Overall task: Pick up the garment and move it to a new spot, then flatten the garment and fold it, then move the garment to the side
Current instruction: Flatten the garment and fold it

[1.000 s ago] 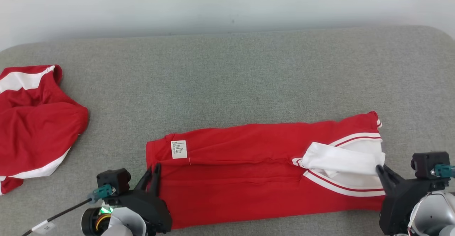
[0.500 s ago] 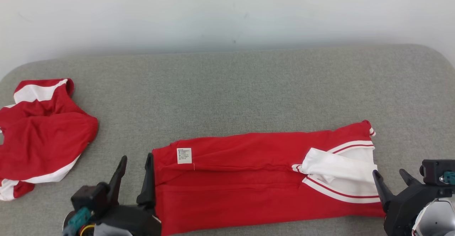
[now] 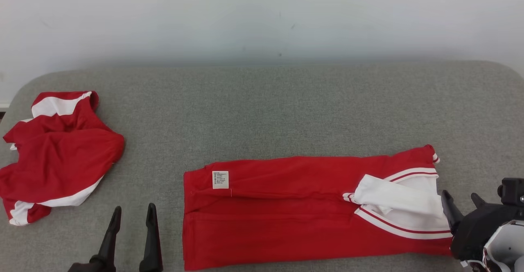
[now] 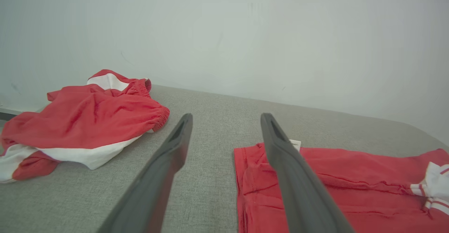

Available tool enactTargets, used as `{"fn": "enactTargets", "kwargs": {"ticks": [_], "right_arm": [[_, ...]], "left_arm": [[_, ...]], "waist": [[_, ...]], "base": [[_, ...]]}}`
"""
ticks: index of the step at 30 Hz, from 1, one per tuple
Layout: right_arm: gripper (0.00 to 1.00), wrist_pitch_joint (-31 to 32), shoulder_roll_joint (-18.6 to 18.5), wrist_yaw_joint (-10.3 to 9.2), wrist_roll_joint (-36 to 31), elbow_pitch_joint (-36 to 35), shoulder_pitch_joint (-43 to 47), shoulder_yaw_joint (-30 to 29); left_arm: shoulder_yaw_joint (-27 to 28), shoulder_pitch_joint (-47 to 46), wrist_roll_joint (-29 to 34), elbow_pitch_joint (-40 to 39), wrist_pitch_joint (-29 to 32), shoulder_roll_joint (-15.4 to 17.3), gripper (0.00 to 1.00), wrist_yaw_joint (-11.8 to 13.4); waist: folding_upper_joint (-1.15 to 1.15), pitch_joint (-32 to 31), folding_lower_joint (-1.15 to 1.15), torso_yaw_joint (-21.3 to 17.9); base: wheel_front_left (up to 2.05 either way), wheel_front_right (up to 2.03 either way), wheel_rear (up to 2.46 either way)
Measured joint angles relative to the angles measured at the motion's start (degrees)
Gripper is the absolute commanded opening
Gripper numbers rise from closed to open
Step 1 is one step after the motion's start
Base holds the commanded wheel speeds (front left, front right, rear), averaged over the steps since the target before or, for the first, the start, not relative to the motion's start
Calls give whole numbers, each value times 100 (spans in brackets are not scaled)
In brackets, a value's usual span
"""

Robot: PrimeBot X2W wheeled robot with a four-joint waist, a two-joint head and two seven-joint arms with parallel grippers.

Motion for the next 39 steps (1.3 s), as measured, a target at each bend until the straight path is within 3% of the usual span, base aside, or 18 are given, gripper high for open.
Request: {"fn": "enactTargets", "kwargs": {"ticks": [8,20,32,33,35,39], "right_arm": [[100,-8,-149,0,12,964,-608,-91],[100,-32,-222,0,-40,1883,-937,-51],[100,223,-256,-15,20,2291,-1142,62],[53,222,-269,-15,26,2293,-1141,79],[0,207,-285,-15,59,2304,-1146,110],[0,109,-278,2,57,2319,-1167,107]], "left_arm": [[346,230,368,-37,0,-204,100,-347],[412,202,485,-18,0,-250,100,-450],[370,150,482,-33,0,-253,100,-459],[367,151,482,-33,0,-253,100,-479],[368,151,479,-38,0,-253,100,-483],[382,162,472,-56,0,-253,100,-483]], "waist": [[0,206,0,114],[0,446,0,358],[0,541,0,456],[0,534,0,458],[0,528,0,451],[0,510,0,419]], "base": [[0,0,0],[0,0,0],[0,0,0],[0,0,0],[0,0,0],[0,0,0]]}}
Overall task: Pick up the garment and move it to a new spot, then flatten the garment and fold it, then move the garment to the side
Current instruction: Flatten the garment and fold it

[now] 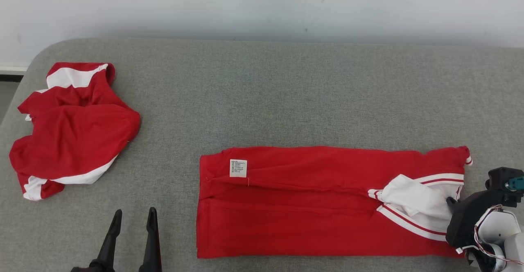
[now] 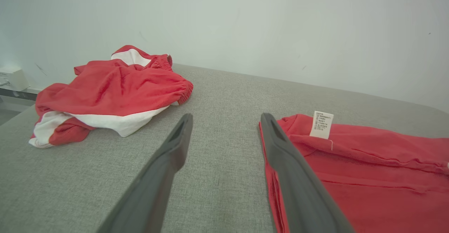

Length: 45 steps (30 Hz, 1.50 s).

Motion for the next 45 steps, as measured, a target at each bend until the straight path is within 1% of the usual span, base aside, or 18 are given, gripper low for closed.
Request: {"fn": "enactTargets", "kwargs": {"ticks": [4,8,9,13,19,22,24,27,29,36,41,45], "right_arm": [[0,-57,-9,4,-91,-15,-18,-122],[0,-78,-122,4,-389,-101,44,-487],[0,-78,-122,4,-389,-101,44,-487],[0,-91,-247,1,-699,-310,169,-923],[0,58,-234,1,-1218,-793,347,-1536],[0,133,-170,0,-1323,-1033,409,-1664],[0,203,-84,0,-1321,-1224,430,-1636],[0,318,21,-1,-1289,-1472,492,-1374],[0,402,76,-1,-1233,-1647,506,-1102],[0,711,277,-1,-933,-2204,617,80],[0,816,397,-1,-683,-2354,597,1065],[0,831,478,-1,-481,-2340,450,1769]], "left_arm": [[15,4,0,-18,0,-1,100,0],[37,20,-16,-26,0,-1,100,0],[37,20,-16,-26,0,-1,100,0],[37,90,-31,-27,0,-1,100,7],[4,114,-93,-25,0,-2,100,52],[-27,135,-119,-14,0,-2,100,88],[-45,158,-125,-11,0,-2,100,91],[-43,188,-146,8,0,-1,100,114],[-44,191,-164,12,0,-2,100,127],[-76,216,-247,8,0,-2,100,187],[-126,219,-301,11,0,-3,100,187],[-145,220,-321,18,0,-4,100,187]], "waist": [[0,-31,0,-32],[0,-77,0,-65],[0,-77,0,-65],[0,-132,0,-111],[0,-252,0,-173],[0,-314,0,-202],[0,-352,0,-223],[0,-408,0,-259],[0,-452,0,-279],[0,-572,0,-293],[0,-574,0,-238],[0,-560,0,-175]], "base": [[0,0,0],[0,0,0],[0,0,0],[0,0,0],[0,0,0],[0,0,0],[0,0,0],[0,0,0],[0,0,0],[0,0,0],[0,0,0],[0,0,0]]}}
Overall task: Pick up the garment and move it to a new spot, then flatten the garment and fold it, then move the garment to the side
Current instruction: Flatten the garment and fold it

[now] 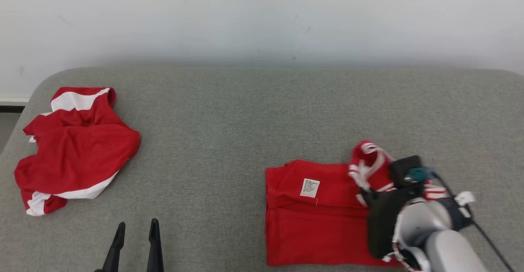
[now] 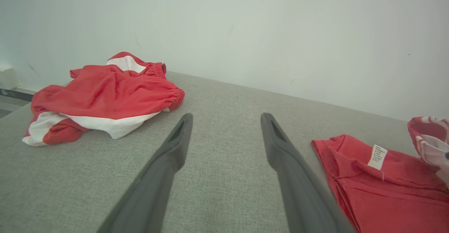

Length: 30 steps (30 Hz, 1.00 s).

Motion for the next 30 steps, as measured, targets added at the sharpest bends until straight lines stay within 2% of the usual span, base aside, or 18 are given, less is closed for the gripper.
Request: {"fn": "enactTargets", "kwargs": {"ticks": [5,13,25,26,27,30], "right_arm": [[0,-76,164,0,141,248,-218,677],[0,-326,416,0,318,1028,-689,1298],[0,-721,524,-1,579,1844,-1072,1734],[84,-789,524,0,619,1879,-1089,1734],[100,-876,523,0,715,1885,-1116,1748],[100,-1078,531,0,1113,1822,-1151,1860]], "left_arm": [[-16,-3,-8,15,0,1,100,0],[-82,-16,-15,36,0,1,100,-2],[-200,-14,-42,71,0,1,100,24],[-211,-13,-42,77,0,1,100,25],[-213,-13,-45,90,0,0,100,25],[-204,-8,-48,121,0,2,100,24]], "waist": [[0,15,0,97],[0,45,0,281],[0,40,0,453],[0,34,0,456],[0,25,0,457],[0,-15,0,450]], "base": [[0,0,0],[0,0,0],[0,0,0],[0,0,0],[0,0,0],[0,0,0]]}}
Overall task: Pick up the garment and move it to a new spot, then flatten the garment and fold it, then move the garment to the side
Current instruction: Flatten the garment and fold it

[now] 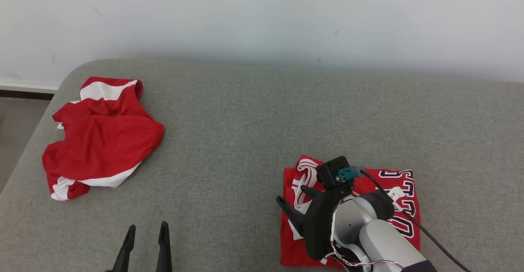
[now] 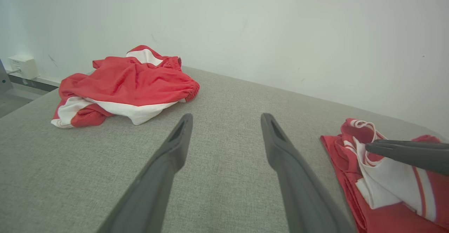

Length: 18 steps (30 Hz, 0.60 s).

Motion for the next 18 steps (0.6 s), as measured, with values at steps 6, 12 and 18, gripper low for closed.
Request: {"fn": "enactTargets", "kwargs": {"ticks": [6,12,18], "right_arm": [[100,-516,10,0,405,-322,-87,-164],[100,-868,-38,0,-132,-542,-44,-1074],[100,-857,-238,-1,-705,-793,553,-1978]], "left_arm": [[58,21,4,25,0,-1,100,-5],[94,97,26,5,0,-1,100,-24],[94,128,33,-19,0,-1,100,-25]], "waist": [[0,-96,0,-77],[0,-198,0,-171],[0,-257,0,-246]], "base": [[0,0,0],[0,0,0],[0,0,0]]}}
